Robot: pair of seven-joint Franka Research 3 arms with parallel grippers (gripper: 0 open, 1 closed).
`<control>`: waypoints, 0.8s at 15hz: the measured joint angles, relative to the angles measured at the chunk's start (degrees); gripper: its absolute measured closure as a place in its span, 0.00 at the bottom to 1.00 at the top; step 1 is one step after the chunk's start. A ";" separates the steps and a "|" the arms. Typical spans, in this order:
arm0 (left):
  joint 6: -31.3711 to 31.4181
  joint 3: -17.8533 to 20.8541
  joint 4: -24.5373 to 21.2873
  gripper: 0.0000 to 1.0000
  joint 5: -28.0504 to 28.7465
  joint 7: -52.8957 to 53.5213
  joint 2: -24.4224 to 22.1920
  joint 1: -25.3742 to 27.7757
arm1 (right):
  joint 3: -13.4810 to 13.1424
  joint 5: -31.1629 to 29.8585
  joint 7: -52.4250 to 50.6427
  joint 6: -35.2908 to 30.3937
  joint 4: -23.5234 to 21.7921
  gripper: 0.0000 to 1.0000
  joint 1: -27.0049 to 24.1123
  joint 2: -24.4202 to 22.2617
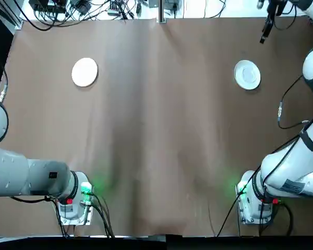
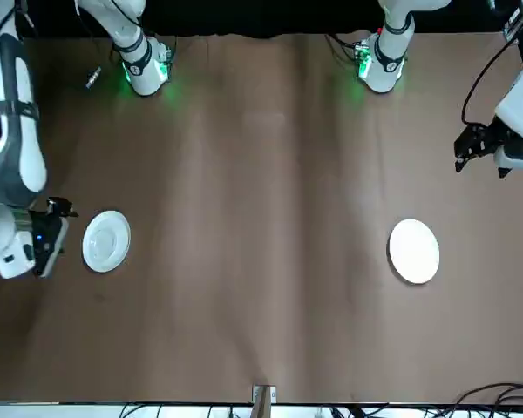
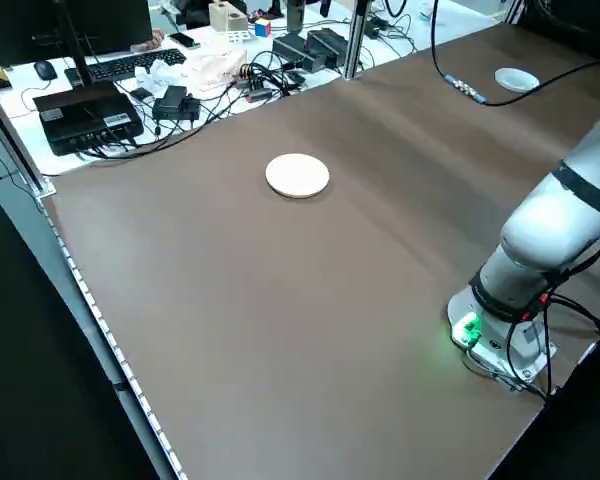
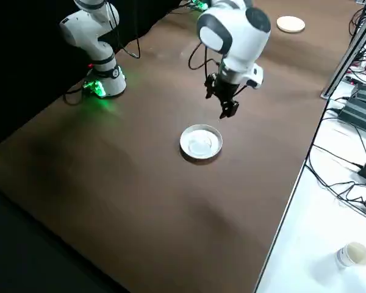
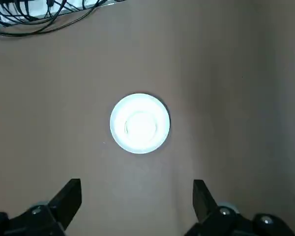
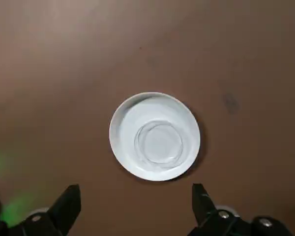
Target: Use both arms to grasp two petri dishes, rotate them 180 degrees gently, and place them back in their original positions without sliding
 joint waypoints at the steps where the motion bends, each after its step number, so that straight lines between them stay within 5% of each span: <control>1: -1.46 0.01 0.83 0.00 -0.37 0.00 -0.09 0.07 | -0.02 0.63 2.77 -1.15 1.50 0.00 -0.05 0.00; 12: -10.01 0.23 2.73 0.00 -0.92 -5.16 -0.52 3.11 | 0.39 1.25 46.13 -4.17 12.00 0.00 1.01 -1.66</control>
